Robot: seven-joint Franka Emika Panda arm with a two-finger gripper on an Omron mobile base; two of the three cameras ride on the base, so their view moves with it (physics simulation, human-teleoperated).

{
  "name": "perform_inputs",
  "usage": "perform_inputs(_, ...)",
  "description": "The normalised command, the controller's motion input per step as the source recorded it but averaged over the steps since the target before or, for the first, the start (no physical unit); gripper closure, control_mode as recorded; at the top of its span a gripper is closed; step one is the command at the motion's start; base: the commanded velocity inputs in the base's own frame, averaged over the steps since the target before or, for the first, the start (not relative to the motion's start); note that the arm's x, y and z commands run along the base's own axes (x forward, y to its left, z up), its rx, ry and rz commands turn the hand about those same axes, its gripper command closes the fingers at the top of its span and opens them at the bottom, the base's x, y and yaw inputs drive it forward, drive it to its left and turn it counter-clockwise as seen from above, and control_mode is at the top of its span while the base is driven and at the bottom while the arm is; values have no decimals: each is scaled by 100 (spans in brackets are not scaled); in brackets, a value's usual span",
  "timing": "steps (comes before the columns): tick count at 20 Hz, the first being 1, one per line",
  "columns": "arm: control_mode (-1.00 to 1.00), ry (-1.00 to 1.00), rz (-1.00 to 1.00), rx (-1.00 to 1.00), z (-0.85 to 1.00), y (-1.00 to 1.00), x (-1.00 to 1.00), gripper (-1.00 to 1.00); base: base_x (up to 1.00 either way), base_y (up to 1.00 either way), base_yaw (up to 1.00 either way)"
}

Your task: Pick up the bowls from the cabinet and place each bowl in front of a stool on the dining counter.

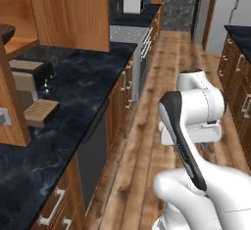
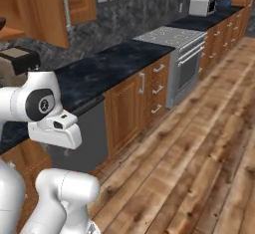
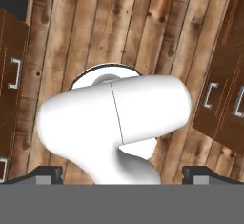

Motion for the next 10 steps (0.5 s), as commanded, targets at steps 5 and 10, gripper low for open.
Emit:
perform_inputs(5, 100, 0, 0, 0, 0, 0, 0, -100, 75, 21, 37)
perform_inputs(10, 100, 0, 0, 0, 0, 0, 0, -100, 12, -9, 53)
